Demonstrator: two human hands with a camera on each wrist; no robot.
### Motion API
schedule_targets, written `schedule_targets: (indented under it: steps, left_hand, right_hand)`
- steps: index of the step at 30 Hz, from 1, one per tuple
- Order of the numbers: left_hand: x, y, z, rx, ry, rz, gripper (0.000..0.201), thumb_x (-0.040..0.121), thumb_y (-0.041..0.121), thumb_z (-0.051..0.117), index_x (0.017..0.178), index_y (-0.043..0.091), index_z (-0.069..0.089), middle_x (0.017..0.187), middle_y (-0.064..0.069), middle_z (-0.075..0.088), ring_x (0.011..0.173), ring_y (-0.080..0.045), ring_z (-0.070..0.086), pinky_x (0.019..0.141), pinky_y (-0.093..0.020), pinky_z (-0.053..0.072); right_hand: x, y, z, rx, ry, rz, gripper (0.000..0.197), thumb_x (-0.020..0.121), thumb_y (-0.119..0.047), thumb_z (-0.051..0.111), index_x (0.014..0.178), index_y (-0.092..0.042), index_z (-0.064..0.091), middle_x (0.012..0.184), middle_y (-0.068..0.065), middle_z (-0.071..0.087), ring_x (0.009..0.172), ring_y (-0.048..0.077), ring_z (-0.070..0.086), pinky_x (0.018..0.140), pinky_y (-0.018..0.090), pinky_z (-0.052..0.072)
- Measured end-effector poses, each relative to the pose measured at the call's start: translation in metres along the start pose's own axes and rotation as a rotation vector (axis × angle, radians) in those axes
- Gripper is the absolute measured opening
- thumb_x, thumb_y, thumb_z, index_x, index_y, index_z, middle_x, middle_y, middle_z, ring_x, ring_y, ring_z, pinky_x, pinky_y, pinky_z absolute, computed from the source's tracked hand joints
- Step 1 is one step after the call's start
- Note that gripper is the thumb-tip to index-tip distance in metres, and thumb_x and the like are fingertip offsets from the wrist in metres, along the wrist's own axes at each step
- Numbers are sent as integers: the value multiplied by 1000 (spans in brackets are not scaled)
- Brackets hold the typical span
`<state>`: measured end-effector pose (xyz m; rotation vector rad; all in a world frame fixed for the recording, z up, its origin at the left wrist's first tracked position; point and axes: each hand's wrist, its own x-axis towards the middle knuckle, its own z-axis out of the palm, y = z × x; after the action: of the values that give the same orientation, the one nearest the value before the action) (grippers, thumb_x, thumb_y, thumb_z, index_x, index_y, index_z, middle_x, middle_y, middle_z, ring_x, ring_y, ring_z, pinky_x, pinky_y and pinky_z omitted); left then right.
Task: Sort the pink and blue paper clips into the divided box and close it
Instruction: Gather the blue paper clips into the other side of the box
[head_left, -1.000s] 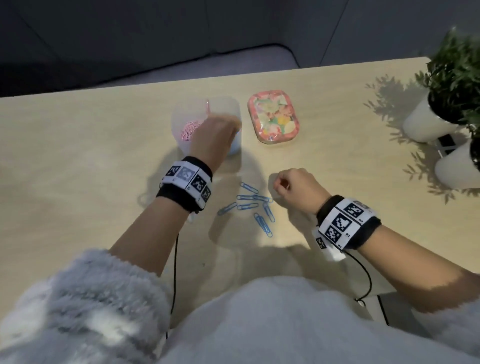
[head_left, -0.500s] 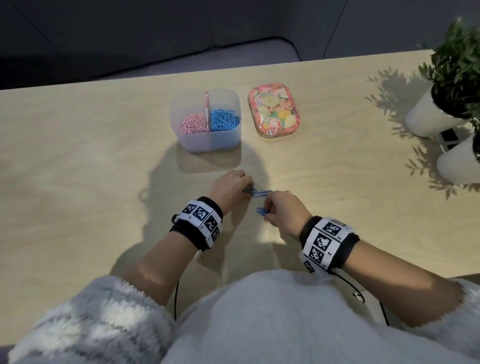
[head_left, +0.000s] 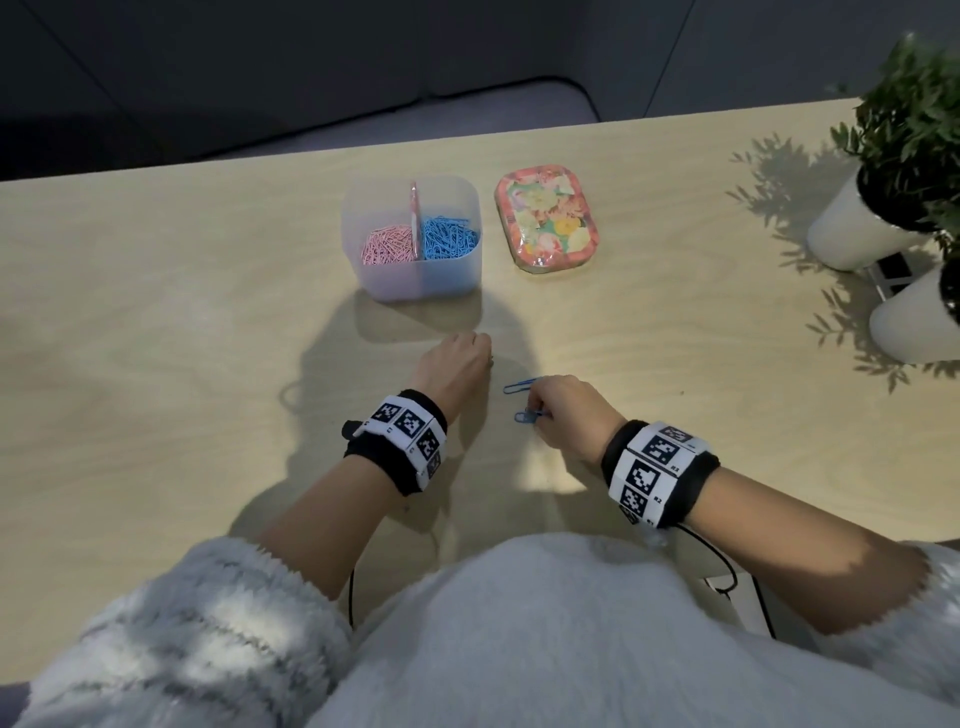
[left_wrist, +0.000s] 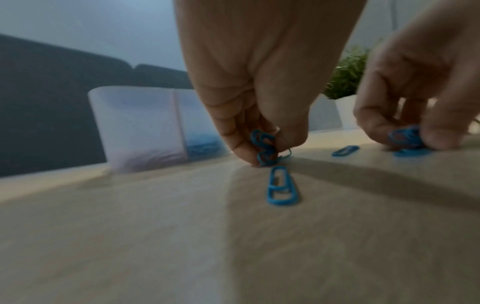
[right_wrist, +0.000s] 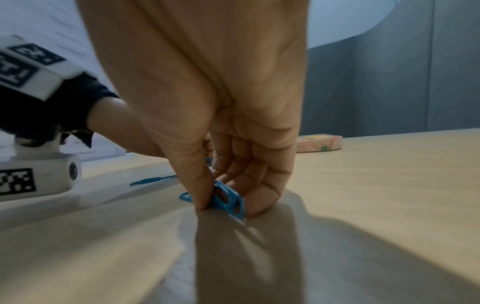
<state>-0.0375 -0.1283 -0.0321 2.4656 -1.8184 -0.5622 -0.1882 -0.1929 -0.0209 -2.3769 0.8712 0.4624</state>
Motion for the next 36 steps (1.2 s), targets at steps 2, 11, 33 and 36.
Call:
schedule_targets:
  steps: [2,11,33,36]
  left_hand:
    - [-4,-9,-5,-238,78,-67,21,94,16,46,107,3,55,106,-19,62,96,-33,57,79,-40,43]
    - [-24,-36,-21,-1355,-36,-590,24,94,2,34,83,7,55,50,-2,58,50,-10,52,48,-17,42]
    - [-33,-28,-10,-289,-252,-237,19,89,29,55,78,14,49,87,-8,57,79,-25,51,72,-32,39]
    - [-33,-27,-11,-312,-250,-234,19,92,26,45,80,12,42,84,-7,51,77,-25,47,69,-31,34]
  right_hand:
    - [1,1,2,12,3,-23,17,82,2,44,87,-6,58,104,18,60,99,35,54,76,36,42]
    - [10,24,-11,684,35,12,16,87,3,46,94,-7,57,70,4,52,52,13,49,50,17,41]
    - [40,-6,-52,241,-143,-46,27,89,-16,51,63,-16,43,63,2,52,59,18,47,51,22,36]
    - [58,-32,-97,517,-83,-41,25,95,-15,41,70,-15,47,64,4,57,46,13,42,41,20,35]
